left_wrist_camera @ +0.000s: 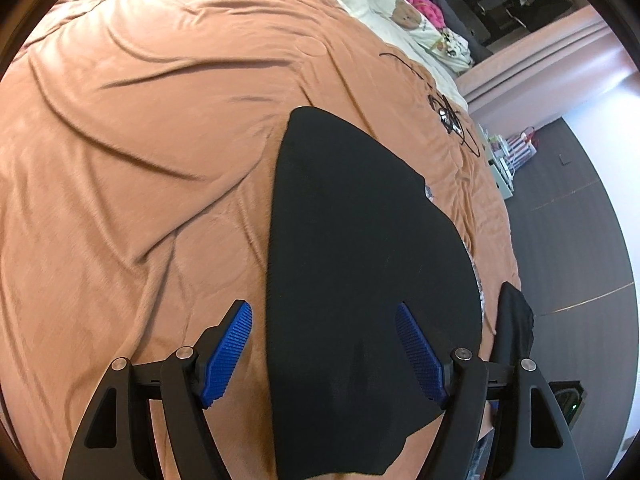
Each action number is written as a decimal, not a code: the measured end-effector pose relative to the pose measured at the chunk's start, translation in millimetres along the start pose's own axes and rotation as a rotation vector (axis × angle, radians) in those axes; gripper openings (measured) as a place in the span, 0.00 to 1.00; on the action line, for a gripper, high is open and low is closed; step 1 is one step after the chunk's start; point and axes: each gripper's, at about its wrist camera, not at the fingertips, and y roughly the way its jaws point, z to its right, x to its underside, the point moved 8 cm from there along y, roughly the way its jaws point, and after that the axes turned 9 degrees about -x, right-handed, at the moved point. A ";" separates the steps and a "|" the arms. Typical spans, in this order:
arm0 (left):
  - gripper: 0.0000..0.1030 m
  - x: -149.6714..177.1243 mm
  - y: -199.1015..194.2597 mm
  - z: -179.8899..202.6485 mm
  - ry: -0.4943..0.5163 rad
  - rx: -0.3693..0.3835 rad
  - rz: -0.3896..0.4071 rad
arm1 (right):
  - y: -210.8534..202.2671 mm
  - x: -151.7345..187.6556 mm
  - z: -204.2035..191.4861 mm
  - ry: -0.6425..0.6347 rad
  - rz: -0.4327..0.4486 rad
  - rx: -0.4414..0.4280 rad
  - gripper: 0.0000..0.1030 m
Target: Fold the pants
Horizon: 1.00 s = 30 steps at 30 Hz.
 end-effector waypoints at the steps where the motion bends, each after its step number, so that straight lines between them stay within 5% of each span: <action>1: 0.76 0.4 -0.6 -1.0 -0.004 0.001 0.001 | -1.4 -4.6 -5.2 -0.015 0.000 -0.010 0.62; 13: 0.77 -4.0 -6.6 -16.8 -0.059 0.021 0.028 | 39.8 -36.3 -50.7 -0.177 -0.093 -0.081 0.62; 30: 0.76 -10.4 13.5 -23.4 -0.093 0.031 0.004 | 148.6 -110.9 -52.8 -0.145 -0.215 -0.148 0.56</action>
